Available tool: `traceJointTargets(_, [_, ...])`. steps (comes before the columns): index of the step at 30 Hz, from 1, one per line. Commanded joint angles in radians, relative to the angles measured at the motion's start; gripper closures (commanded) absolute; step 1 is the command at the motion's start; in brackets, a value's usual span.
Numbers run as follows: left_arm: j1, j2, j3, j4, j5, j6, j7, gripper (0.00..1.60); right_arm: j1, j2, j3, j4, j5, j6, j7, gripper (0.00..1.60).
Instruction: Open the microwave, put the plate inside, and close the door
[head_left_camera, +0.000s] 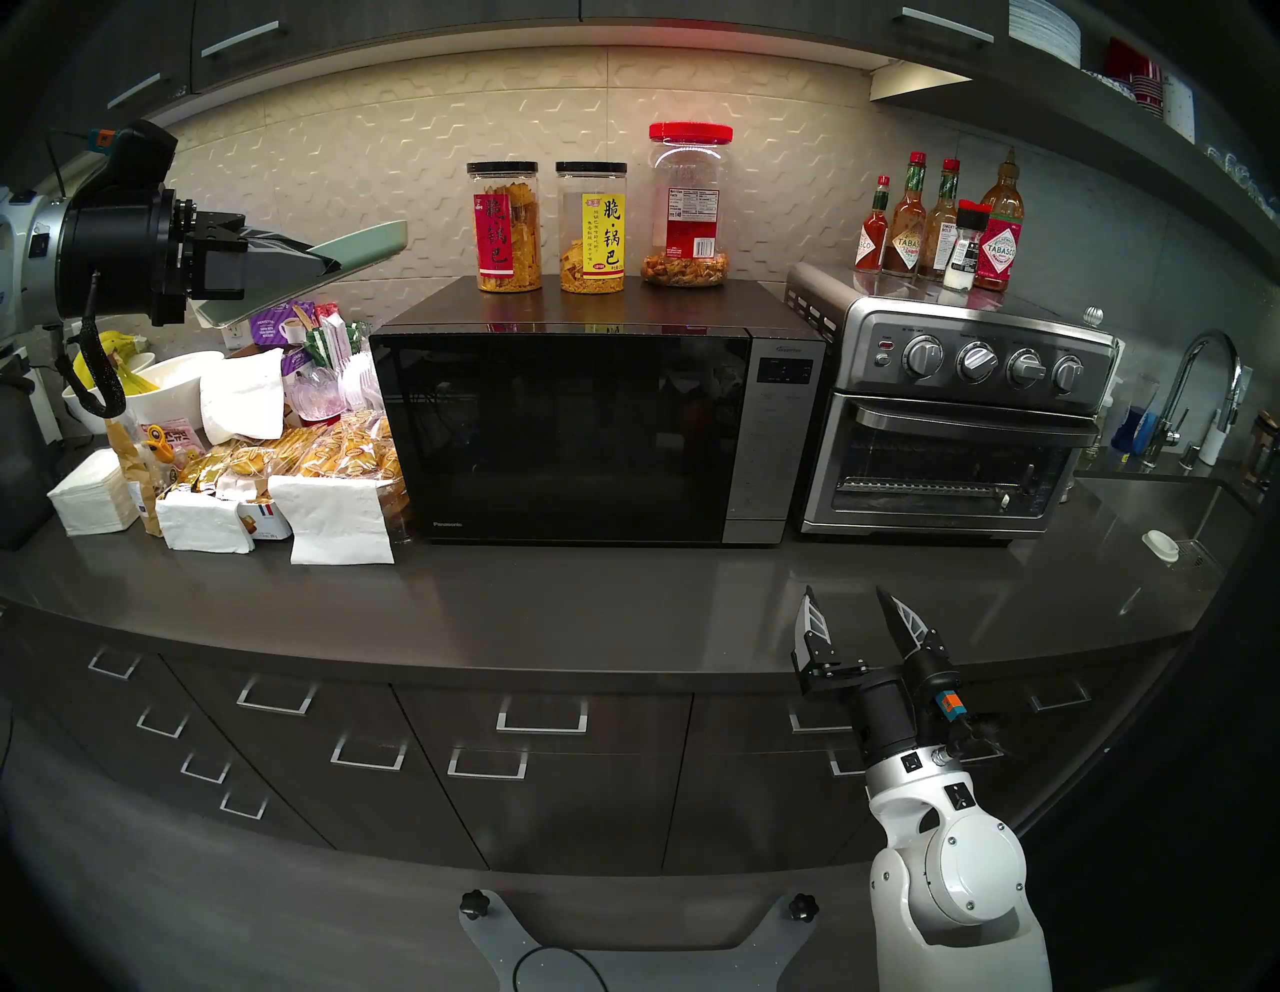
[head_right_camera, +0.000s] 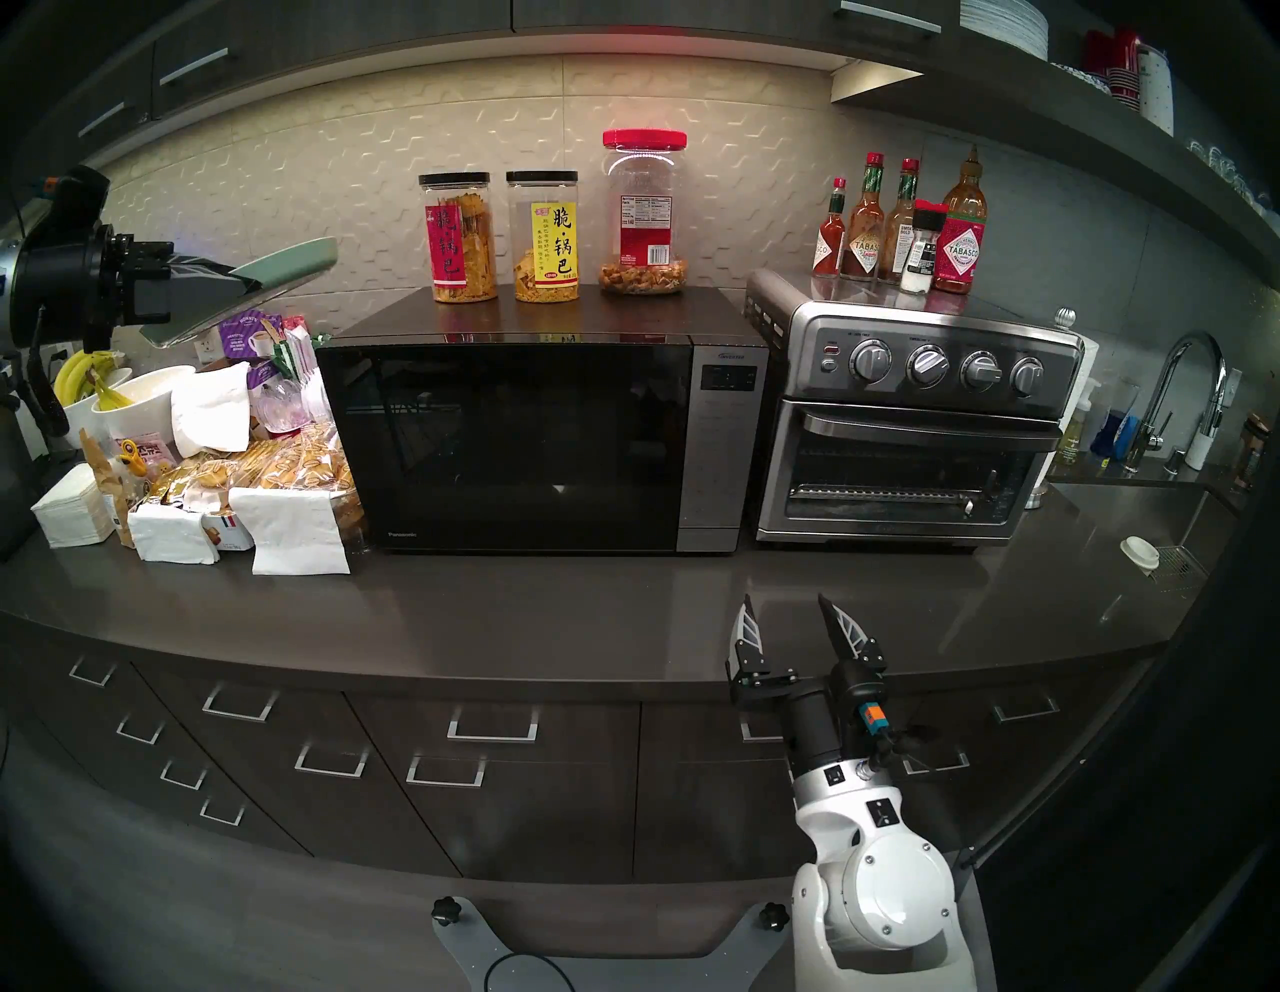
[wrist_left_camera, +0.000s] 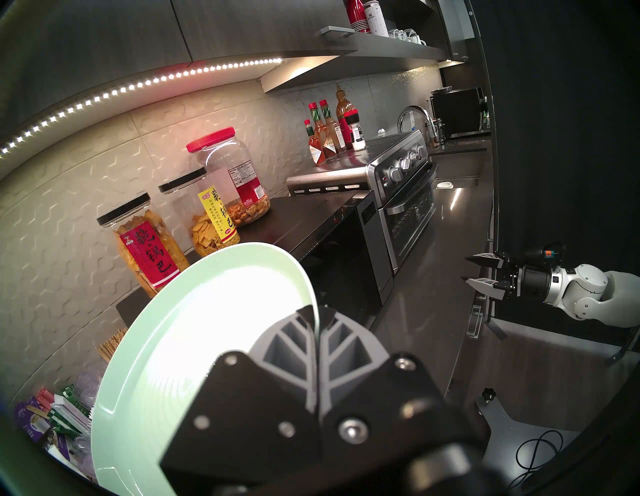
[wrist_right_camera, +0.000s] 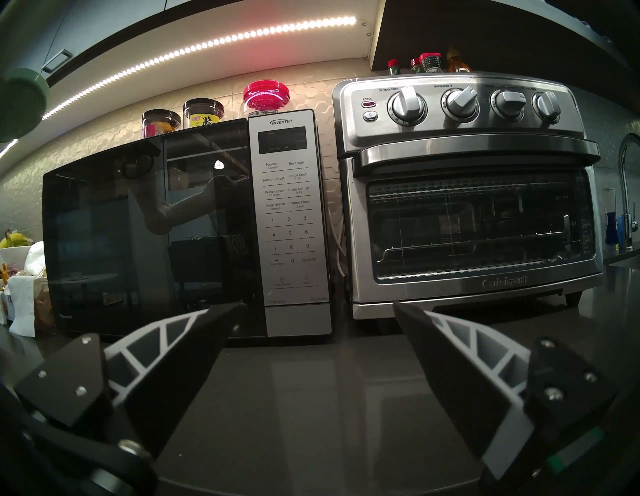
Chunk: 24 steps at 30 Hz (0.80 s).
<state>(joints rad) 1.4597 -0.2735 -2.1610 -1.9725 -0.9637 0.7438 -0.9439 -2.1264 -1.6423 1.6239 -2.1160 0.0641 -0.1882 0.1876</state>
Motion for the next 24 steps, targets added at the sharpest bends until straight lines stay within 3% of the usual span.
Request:
traceJointTargets(1, [-0.008,0.002,-0.011,-0.002,-0.001,-0.001,-0.002,1.60,0.017,0.012,-0.027,-0.012,-0.015,0.011,-0.006,0.00])
traceJointTargets(10, [-0.009,0.002,-0.011,-0.002,-0.001,-0.001,-0.002,1.60,0.063,0.044,-0.081,0.010,-0.045,0.063,-0.066,0.00])
traceJointTargets(24, [-0.010,0.002,-0.009,-0.002,-0.001,-0.001,-0.002,1.60,0.208,0.083,-0.175,0.085,-0.057,0.149,-0.186,0.00])
